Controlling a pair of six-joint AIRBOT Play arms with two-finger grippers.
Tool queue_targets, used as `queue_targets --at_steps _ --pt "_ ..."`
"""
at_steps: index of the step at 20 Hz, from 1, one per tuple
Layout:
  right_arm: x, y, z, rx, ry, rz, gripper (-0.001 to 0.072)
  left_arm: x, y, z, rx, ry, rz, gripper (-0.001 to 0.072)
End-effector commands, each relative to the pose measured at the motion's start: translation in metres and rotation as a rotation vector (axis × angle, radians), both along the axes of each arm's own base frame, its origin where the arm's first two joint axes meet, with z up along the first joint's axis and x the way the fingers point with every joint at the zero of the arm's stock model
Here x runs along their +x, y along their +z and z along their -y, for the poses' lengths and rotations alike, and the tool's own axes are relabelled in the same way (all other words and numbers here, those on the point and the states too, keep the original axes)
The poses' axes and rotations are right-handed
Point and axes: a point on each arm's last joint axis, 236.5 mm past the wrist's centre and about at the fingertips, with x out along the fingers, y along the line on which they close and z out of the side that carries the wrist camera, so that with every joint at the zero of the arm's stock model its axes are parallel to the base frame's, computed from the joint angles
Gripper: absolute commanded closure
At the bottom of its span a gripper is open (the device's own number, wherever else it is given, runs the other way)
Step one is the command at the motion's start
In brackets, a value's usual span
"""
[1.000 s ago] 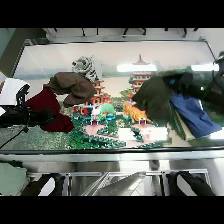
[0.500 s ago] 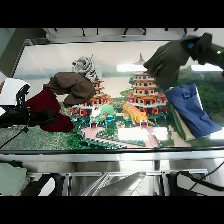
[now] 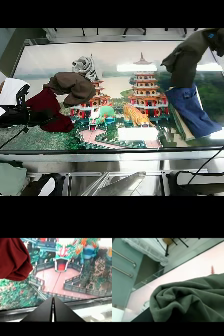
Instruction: Fold the shirts.
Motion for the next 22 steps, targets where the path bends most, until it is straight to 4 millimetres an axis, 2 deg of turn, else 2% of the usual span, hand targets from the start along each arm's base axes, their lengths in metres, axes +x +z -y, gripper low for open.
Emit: queue_targets --at_steps 1,5,8,11,13,14,16,19,22 --pt "-0.014 -0.019 0.024 -0.036 0.01 -0.069 0.0681 0.004 0.001 -0.001 0.003 0.007 0.014 0.069" --pt "-0.045 -0.036 0.037 0.008 0.064 -0.183 0.0681 0.011 0.002 -0.004 0.009 0.023 0.041 0.069" --pt "-0.08 -0.059 0.05 0.052 0.065 -0.359 0.0681 0.018 0.004 -0.006 0.017 0.034 0.071 0.069" --pt "-0.125 -0.1 0.08 -0.061 -0.061 -0.631 0.0681 0.022 0.005 -0.008 0.036 0.009 0.106 0.069" --pt "-0.151 -0.116 0.101 -0.139 -0.162 -0.758 0.0681 0.022 0.005 -0.008 0.044 -0.013 0.115 0.069" --pt "-0.161 -0.122 0.105 -0.149 -0.188 -0.807 0.0681 0.023 0.005 -0.008 0.045 -0.016 0.119 0.069" --pt "-0.186 -0.144 0.107 -0.152 -0.215 -0.924 0.0681 0.026 0.006 -0.009 0.049 -0.008 0.131 0.069" --pt "-0.22 -0.188 0.108 -0.136 -0.244 -1.092 0.0681 0.027 0.004 -0.009 0.047 -0.008 0.126 0.069" --pt "-0.248 -0.23 0.095 -0.061 -0.251 -1.239 0.0681 0.024 -0.007 -0.008 0.034 -0.019 0.076 0.069"
